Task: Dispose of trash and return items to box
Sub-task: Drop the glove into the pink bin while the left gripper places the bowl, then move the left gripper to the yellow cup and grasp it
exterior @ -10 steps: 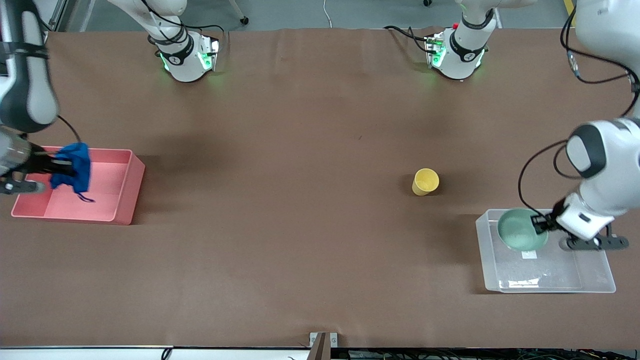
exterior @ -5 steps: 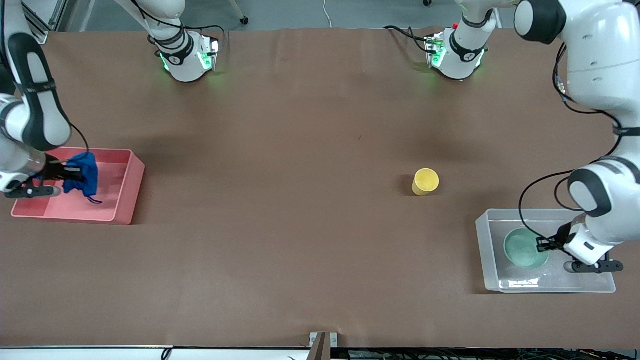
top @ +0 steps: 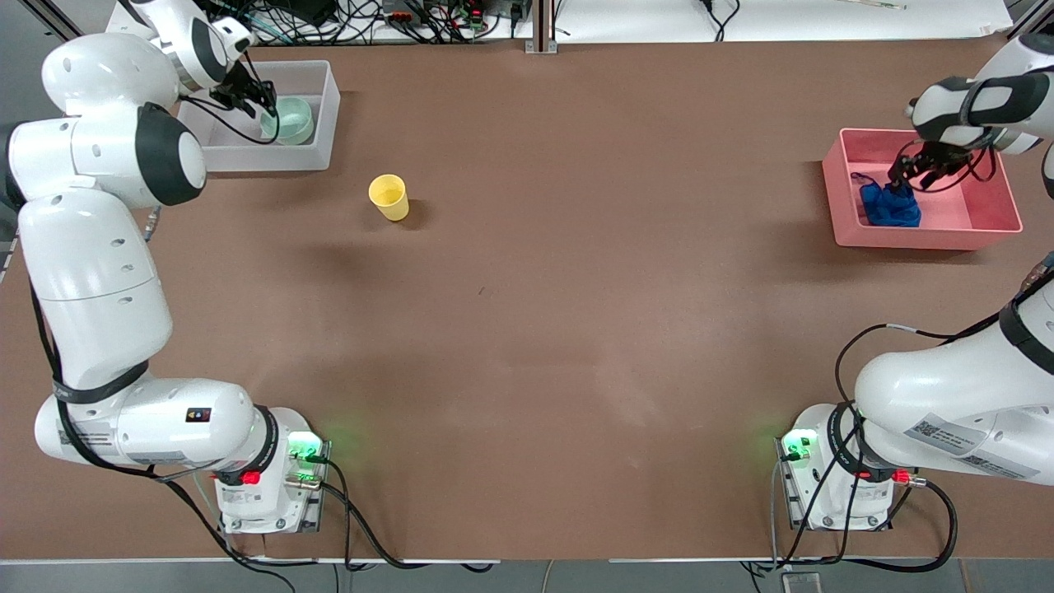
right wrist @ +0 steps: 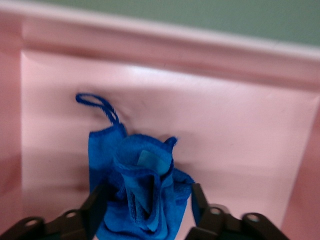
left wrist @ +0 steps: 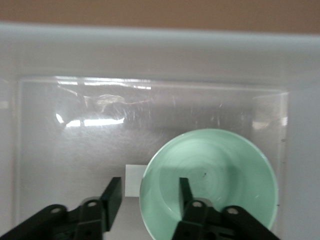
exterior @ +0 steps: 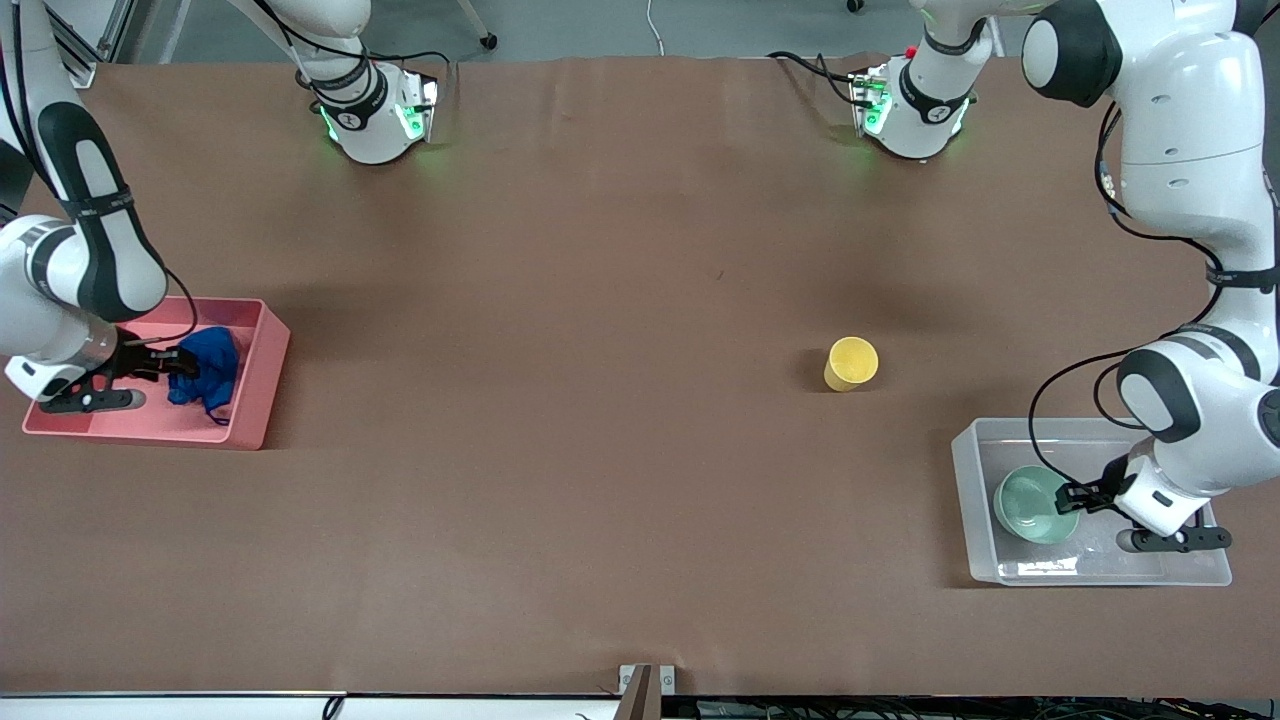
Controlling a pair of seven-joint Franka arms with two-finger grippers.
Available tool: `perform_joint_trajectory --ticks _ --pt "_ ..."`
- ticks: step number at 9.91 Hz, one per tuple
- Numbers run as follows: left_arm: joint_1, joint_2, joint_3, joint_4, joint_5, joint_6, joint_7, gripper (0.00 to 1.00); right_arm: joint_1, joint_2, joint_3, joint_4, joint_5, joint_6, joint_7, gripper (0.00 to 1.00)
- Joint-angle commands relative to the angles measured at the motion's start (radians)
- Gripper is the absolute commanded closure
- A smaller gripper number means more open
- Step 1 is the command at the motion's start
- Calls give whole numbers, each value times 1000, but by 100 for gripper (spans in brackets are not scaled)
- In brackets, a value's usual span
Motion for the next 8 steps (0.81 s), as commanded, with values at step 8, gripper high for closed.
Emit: perform_joint_trajectory --ticks 8 --pt "-29 -564 -275 -622 189 -89 -149 0 383 -375 13 386 2 -725 665 0"
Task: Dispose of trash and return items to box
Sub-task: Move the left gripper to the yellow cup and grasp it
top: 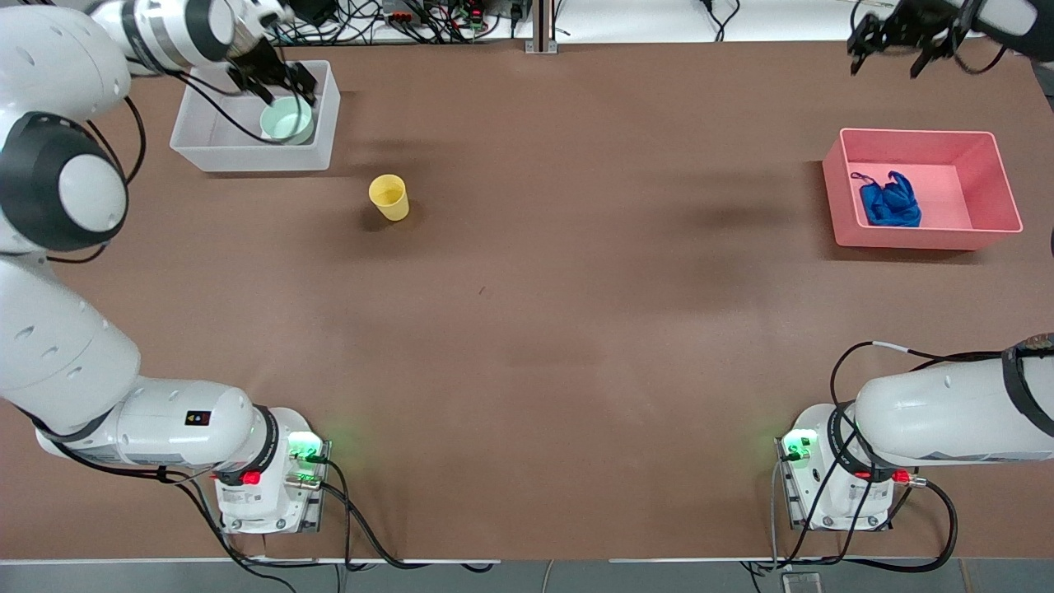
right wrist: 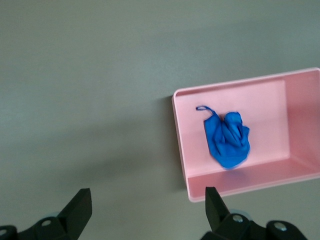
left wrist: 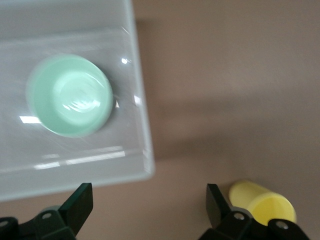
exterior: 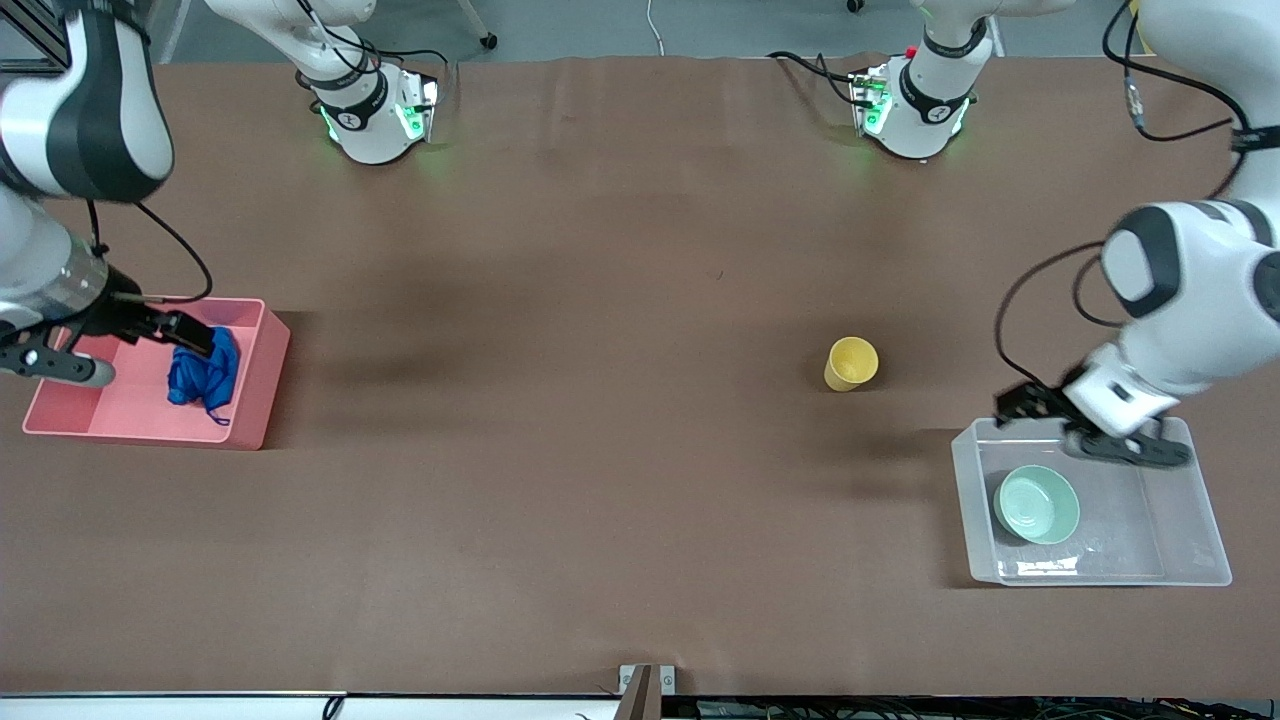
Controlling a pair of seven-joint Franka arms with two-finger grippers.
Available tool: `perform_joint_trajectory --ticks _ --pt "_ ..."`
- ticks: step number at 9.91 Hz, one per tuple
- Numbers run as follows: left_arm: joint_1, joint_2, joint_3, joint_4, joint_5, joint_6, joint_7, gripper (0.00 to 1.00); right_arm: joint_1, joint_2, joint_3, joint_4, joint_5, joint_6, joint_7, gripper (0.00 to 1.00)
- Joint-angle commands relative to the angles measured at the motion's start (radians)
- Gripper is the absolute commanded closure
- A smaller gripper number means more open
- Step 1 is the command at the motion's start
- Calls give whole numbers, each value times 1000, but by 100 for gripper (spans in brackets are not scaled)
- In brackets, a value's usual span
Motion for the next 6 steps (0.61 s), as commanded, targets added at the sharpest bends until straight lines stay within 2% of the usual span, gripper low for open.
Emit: perform_joint_trajectory --ticks 1,2,5,6 --pt "5 -43 -80 -168 23 34 -56 0 -13 5 -20 231 68 -234 16 0" --pt "2 -31 -114 -194 23 37 -67 0 -55 3 -35 292 147 -297 8 0" --pt "1 35 -168 -251 23 158 -69 2 -74 -6 -35 284 151 -322 -36 0" --pt "0 67 -181 -251 23 187 -69 10 -65 -4 -30 281 138 -312 -39 0"
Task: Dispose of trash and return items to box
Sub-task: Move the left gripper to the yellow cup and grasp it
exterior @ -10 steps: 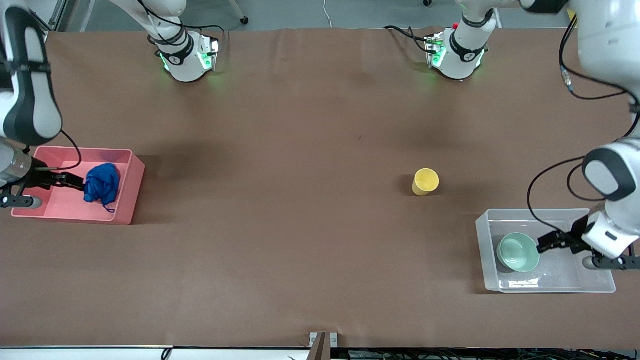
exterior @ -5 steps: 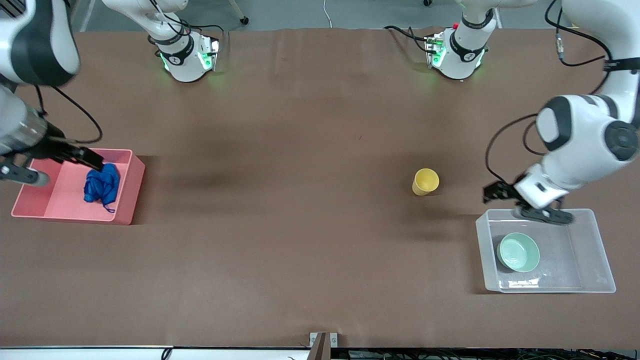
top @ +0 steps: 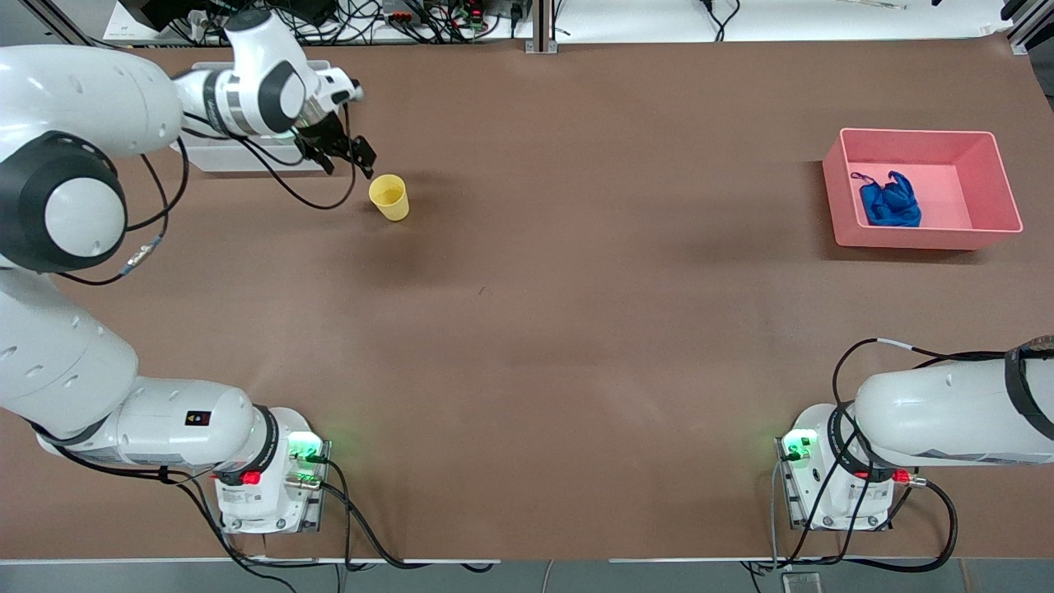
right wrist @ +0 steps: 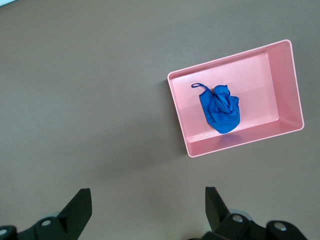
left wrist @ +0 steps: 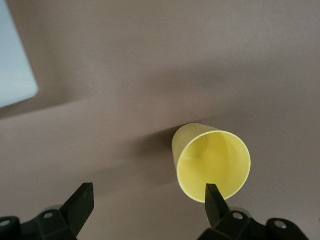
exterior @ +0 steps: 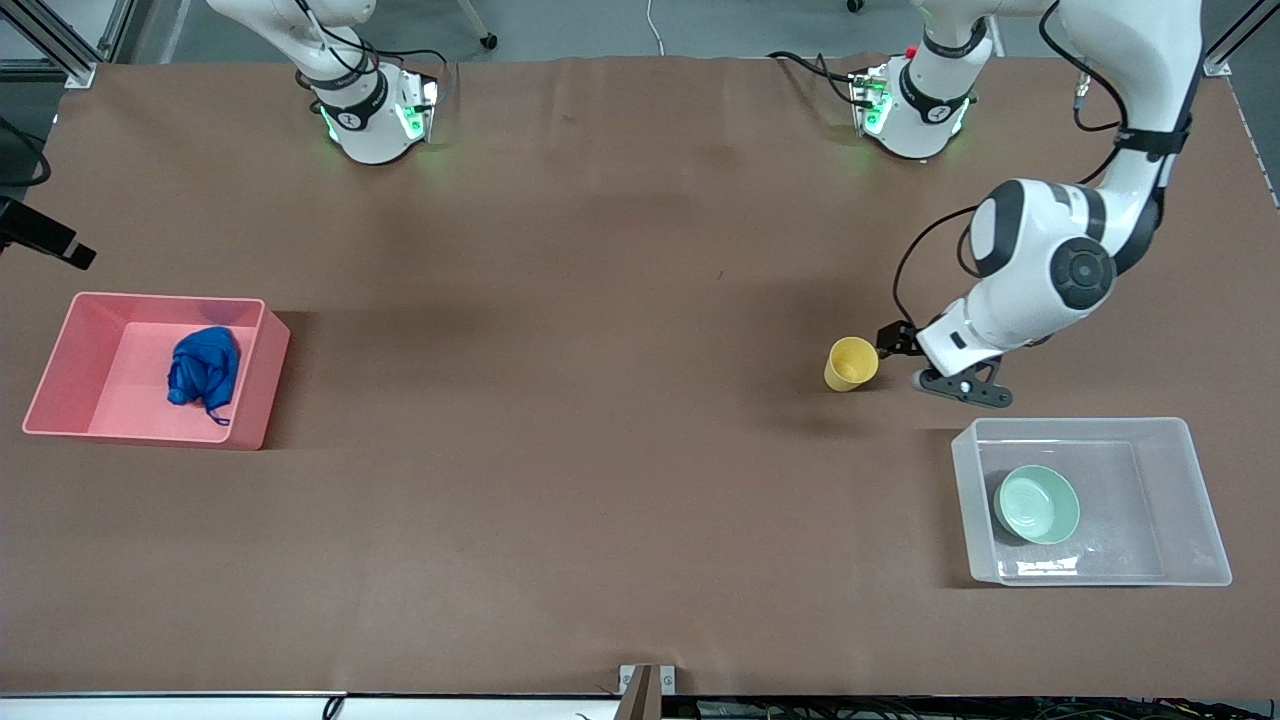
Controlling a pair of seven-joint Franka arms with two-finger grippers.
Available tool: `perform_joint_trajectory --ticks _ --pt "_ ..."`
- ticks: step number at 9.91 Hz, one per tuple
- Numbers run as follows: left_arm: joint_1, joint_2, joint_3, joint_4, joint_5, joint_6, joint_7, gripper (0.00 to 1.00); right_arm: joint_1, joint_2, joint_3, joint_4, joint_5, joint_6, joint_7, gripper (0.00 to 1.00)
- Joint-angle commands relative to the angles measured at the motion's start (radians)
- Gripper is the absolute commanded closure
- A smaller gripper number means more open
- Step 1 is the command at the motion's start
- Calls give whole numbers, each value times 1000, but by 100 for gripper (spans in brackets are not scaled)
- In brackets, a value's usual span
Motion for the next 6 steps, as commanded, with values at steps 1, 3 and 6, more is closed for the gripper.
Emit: perform_joint_trajectory --ticks 1,3,6 --pt "1 87 -27 -19 24 84 -8 22 11 3 14 -8 -34 14 -31 0" --pt "-2 118 -33 -28 24 101 -8 100 9 3 10 -5 -36 12 -89 0" --pt "-7 133 -36 -12 26 124 -2 100 52 4 -16 17 -66 4 -129 0"
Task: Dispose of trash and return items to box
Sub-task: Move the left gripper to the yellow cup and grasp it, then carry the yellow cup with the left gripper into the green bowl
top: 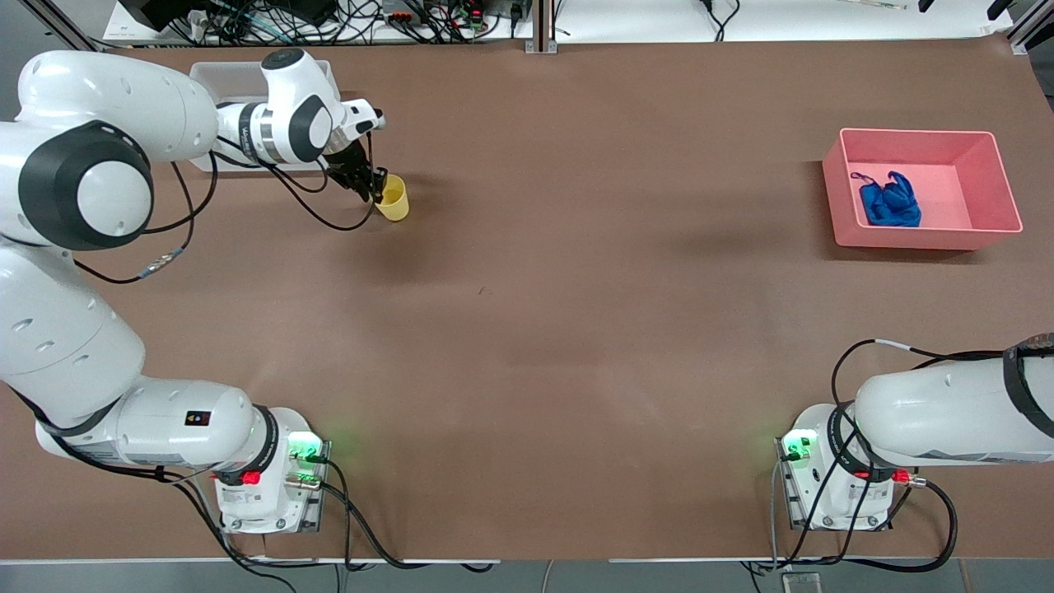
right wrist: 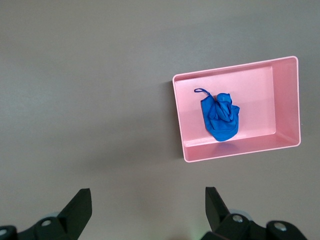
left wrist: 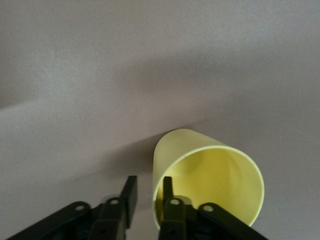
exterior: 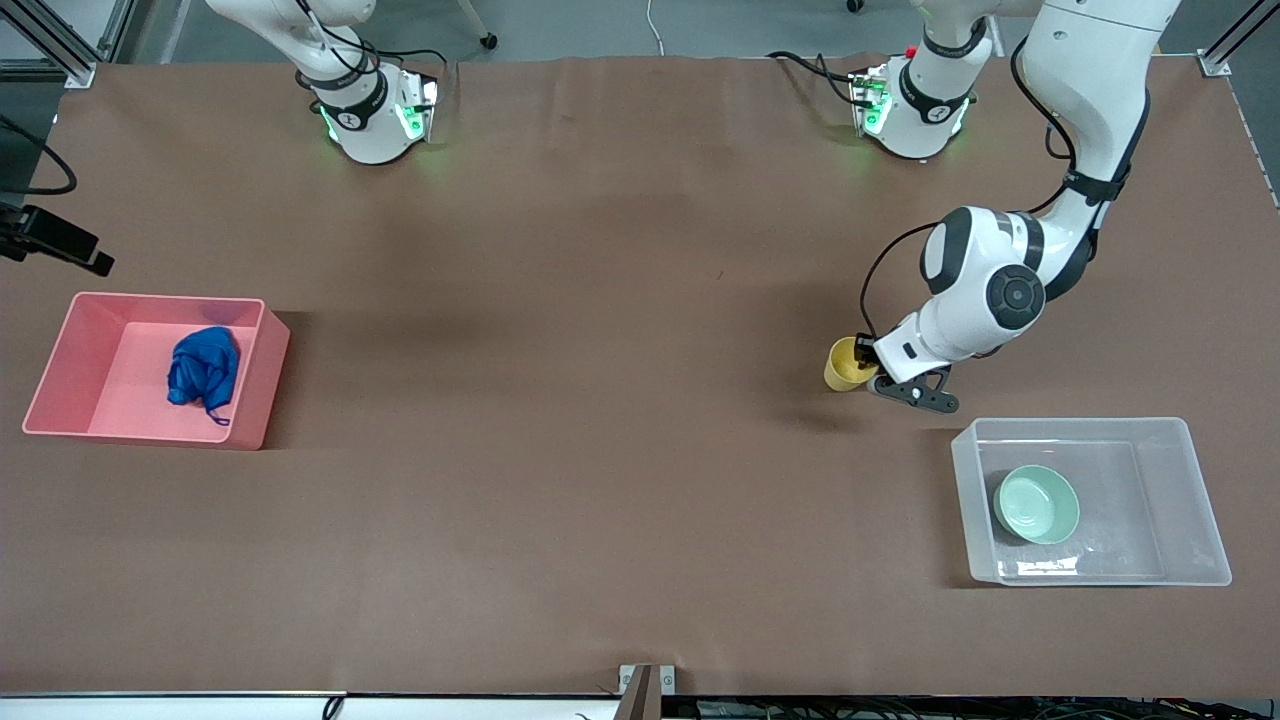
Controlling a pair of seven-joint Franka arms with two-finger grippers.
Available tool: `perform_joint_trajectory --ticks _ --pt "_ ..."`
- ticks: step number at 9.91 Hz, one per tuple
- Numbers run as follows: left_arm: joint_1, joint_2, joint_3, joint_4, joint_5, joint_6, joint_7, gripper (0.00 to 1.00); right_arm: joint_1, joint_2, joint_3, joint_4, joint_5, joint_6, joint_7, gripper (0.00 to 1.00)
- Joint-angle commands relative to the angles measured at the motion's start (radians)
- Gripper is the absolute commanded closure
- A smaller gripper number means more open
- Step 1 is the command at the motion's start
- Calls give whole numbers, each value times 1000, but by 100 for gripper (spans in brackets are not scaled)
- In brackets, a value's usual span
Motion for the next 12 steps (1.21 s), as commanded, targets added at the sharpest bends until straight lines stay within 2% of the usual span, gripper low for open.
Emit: perform_joint_trajectory --ticks 1,2,3,4,6,7,8,10,12 --pt "-2 30 -5 9 24 19 11 100 27 -7 -18 19 -45 -2 -50 0" --pt "4 8 -3 17 24 10 32 100 34 -7 -18 19 -45 -4 -43 0" --pt "5 -14 3 47 23 -5 46 100 68 -7 -44 19 -48 -4 -43 0" --pt "9 -23 17 118 23 -83 48 100 77 -7 -65 19 -44 -4 -41 0" --pt "9 12 82 359 23 -326 52 100 81 -7 -67 19 -42 -13 -37 0" --pt "11 67 142 509 24 -409 52 100 81 -7 -67 19 -42 -14 -30 0" --pt "11 116 194 605 23 -428 58 100 81 -7 -67 19 -42 -34 -29 0" --pt "6 243 297 736 20 -423 72 100 77 -7 -67 18 -39 -30 -30 0" --pt "14 341 378 807 8 -398 133 100 77 -7 -67 18 -36 -30 -30 0"
